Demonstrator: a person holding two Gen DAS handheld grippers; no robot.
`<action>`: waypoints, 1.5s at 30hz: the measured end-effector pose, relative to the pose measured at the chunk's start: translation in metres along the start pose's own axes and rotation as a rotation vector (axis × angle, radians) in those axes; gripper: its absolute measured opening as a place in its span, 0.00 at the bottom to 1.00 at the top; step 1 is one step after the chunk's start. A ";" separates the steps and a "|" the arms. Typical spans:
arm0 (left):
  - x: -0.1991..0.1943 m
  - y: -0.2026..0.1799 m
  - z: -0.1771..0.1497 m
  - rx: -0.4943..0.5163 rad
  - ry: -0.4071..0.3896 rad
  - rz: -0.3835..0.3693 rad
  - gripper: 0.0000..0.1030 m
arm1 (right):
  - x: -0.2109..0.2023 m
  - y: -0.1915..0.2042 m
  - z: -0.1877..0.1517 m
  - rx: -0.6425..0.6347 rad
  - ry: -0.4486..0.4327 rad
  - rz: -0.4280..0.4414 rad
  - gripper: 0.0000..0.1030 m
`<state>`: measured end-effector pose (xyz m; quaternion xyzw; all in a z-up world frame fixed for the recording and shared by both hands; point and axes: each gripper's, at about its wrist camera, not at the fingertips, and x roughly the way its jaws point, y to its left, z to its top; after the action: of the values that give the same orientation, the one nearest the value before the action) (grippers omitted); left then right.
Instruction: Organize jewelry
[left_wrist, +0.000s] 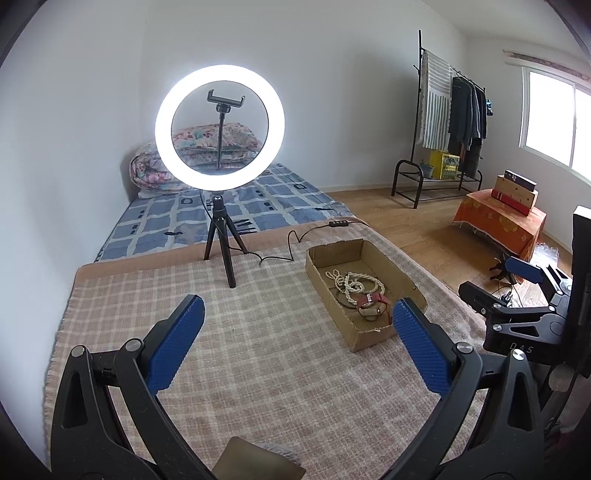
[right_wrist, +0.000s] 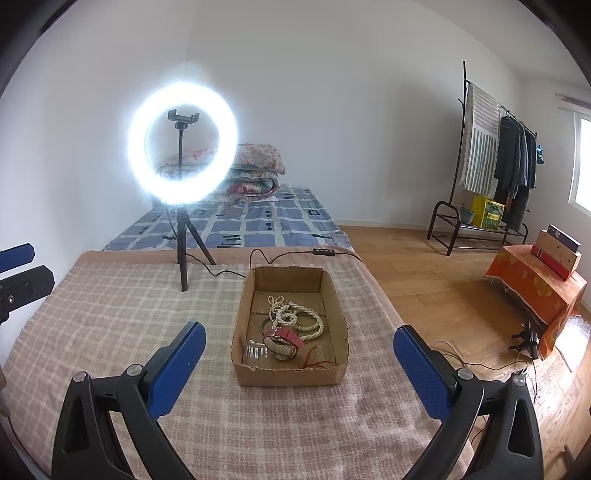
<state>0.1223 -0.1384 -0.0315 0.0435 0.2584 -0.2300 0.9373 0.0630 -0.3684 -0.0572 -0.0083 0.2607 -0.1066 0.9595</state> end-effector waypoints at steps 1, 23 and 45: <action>0.000 0.000 0.000 0.001 0.000 0.001 1.00 | 0.001 0.001 0.000 -0.001 0.001 0.001 1.00; 0.001 0.002 -0.001 0.000 0.003 0.003 1.00 | 0.007 0.008 -0.002 -0.014 0.017 0.015 1.00; 0.002 0.001 -0.002 -0.001 0.007 0.001 1.00 | 0.009 0.010 -0.003 -0.016 0.020 0.016 1.00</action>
<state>0.1233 -0.1380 -0.0338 0.0442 0.2616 -0.2292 0.9365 0.0710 -0.3603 -0.0645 -0.0127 0.2713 -0.0970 0.9575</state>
